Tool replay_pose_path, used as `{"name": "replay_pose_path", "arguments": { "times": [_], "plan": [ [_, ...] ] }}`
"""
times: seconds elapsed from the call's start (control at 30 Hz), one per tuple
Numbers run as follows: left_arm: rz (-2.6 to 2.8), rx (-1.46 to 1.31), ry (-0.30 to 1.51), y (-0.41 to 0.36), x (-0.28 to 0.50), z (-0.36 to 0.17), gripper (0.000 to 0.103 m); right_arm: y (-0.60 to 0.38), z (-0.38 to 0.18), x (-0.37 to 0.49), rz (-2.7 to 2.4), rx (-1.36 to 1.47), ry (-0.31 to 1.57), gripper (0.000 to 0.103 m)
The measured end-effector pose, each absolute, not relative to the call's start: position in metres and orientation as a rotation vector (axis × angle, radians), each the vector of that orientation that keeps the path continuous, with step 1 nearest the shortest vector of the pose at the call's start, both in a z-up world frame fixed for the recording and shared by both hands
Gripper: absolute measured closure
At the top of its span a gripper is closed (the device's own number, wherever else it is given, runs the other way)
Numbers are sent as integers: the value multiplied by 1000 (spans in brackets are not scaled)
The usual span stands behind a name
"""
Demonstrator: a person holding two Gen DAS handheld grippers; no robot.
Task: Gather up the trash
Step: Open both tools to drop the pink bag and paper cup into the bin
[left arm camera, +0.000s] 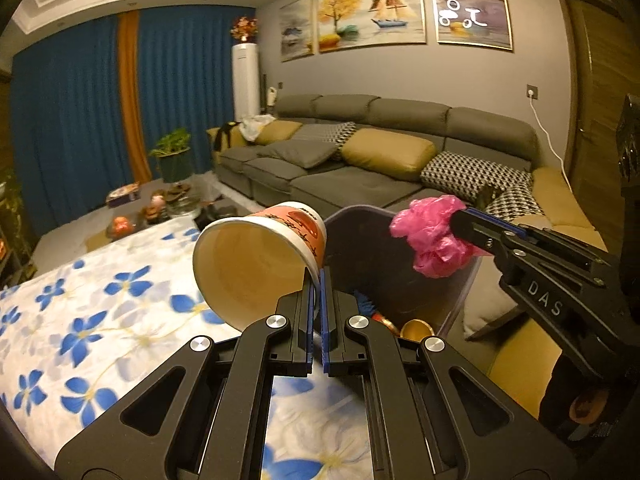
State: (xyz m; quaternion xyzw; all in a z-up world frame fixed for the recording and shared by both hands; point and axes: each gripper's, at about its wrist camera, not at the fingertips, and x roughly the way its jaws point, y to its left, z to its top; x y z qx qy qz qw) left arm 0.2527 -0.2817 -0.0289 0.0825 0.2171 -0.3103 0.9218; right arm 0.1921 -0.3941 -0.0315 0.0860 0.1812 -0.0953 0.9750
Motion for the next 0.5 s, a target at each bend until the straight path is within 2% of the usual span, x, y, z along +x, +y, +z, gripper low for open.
{"name": "replay_pose_path", "arguments": {
  "times": [0.3, 0.33, 0.37, 0.4, 0.43, 0.47, 0.5],
  "plan": [
    [-735, 152, 481, -313, 271, -42, 100, -406, -38, 205, -187, 204, 369, 96],
    [-740, 154, 488, -315, 272, -43, 99, -408, -39, 205, -187, 209, 371, 95],
    [-739, 159, 498, -315, 274, -46, 97, -410, -41, 207, -182, 219, 376, 86],
    [-733, 163, 501, -315, 275, -48, 88, -411, -42, 208, -182, 224, 381, 80],
    [-727, 163, 502, -313, 277, -49, 75, -415, -41, 210, -182, 226, 381, 69],
    [-716, 156, 504, -311, 278, -49, 69, -414, -42, 210, -189, 222, 377, 63],
    [-707, 147, 505, -310, 280, -49, 58, -414, -42, 210, -193, 221, 375, 62]
  ]
}}
